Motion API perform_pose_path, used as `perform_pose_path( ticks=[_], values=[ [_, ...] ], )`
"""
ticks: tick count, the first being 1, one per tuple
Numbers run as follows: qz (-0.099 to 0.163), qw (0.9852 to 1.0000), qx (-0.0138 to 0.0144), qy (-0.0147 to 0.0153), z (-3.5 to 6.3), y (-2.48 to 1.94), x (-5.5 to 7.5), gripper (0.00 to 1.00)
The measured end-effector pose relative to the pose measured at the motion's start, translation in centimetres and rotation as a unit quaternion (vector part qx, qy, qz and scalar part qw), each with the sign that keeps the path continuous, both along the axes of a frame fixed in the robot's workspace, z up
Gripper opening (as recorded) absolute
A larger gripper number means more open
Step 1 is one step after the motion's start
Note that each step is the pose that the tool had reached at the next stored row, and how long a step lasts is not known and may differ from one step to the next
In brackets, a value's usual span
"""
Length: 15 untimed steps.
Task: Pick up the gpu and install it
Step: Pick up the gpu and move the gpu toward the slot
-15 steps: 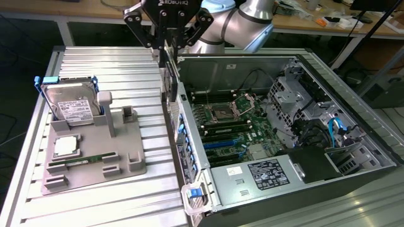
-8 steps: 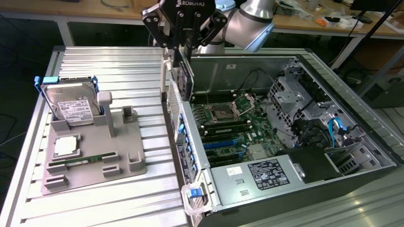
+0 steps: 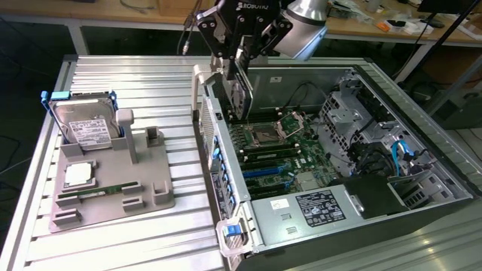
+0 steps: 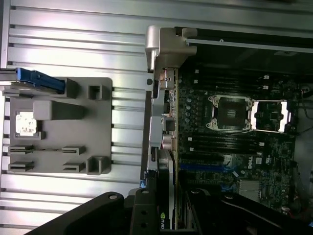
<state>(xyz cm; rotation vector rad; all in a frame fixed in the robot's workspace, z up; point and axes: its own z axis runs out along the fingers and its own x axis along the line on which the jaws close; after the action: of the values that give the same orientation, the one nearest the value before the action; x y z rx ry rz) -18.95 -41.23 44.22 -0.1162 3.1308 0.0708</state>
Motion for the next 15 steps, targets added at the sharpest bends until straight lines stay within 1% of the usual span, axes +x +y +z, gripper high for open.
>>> perform_pose_path(
  ticks=[3, 6, 15],
  values=[
    [0.000, 1.0000, -0.0001, 0.0000, -0.12, 0.00, 0.7, 0.27],
    [0.000, 1.0000, -0.0001, -0.0001, -0.22, 0.00, 1.8, 0.27],
    [0.000, 1.0000, 0.0000, -0.0002, -0.38, 0.00, 6.0, 0.27]
  ],
)
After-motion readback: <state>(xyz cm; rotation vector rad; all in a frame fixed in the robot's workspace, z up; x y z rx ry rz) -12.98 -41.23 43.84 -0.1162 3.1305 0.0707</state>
